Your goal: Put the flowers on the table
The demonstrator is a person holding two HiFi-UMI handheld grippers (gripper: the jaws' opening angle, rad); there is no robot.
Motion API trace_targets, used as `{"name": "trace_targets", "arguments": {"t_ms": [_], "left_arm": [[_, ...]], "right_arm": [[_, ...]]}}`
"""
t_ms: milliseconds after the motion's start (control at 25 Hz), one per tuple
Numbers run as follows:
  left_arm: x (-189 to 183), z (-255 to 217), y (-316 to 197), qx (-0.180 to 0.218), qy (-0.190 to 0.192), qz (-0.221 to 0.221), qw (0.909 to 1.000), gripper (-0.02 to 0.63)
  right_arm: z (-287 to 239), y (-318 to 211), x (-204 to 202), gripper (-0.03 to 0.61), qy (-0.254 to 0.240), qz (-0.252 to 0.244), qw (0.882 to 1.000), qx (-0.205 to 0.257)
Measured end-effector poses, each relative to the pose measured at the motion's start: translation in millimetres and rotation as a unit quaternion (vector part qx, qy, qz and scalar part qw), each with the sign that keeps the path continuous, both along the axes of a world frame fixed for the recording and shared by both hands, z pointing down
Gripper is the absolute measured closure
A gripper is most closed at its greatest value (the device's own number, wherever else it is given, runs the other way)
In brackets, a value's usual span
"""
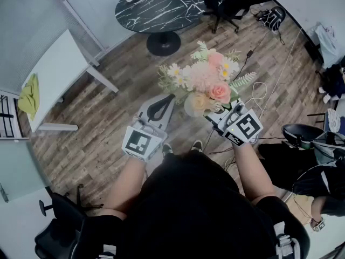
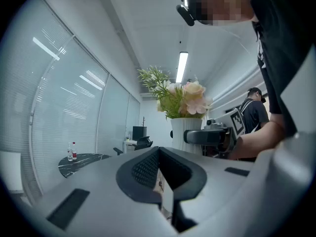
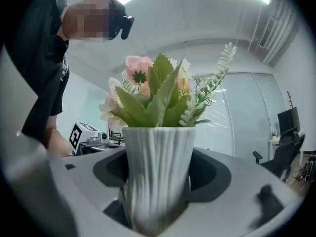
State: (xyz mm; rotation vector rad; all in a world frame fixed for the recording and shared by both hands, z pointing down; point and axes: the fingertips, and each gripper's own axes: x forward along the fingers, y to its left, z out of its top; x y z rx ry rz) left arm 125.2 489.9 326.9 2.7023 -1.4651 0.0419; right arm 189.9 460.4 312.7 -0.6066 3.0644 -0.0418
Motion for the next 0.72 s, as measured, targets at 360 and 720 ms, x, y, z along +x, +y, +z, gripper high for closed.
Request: {"name": "trace_targets", "arguments": {"t_ms": [360, 720], "left_arm": [[-17, 3, 5, -0.001, -0.003, -0.009, 1.0000, 0.601], [-46, 5, 9, 0.005, -0.003, -0.007, 1.0000, 0.601]], "right_arm": [[7, 4, -12, 0.236, 0.006, 0.001, 1.000, -0.015], [10, 13, -40, 0.236, 0.011, 0.003, 1.000, -0.013]]}}
